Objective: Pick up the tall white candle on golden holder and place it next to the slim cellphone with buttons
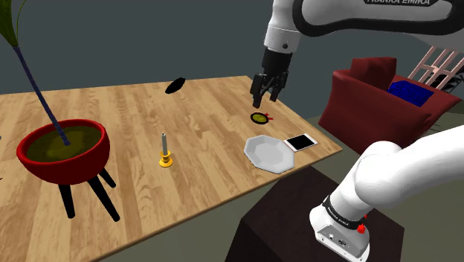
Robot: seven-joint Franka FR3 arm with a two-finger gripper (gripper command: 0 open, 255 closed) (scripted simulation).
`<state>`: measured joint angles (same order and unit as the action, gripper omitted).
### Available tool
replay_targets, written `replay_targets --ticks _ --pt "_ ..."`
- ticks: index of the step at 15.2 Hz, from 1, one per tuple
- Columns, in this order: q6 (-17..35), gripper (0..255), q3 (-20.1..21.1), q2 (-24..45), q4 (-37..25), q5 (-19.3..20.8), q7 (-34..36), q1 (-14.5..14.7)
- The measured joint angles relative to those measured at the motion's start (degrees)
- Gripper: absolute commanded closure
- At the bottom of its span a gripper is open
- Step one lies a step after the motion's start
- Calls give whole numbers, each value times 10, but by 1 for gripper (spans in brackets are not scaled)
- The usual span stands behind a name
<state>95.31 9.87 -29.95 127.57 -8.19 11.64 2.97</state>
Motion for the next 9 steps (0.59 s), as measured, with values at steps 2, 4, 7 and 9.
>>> replay_targets --ticks 2,4,7,9 --pt "28 0 16 36 -11 0 12 3" --pt "54 0 35 68 -22 0 29 9" --pt "84 0 56 133 -60 11 48 11" --pt "101 0 70 166 -77 19 64 16"
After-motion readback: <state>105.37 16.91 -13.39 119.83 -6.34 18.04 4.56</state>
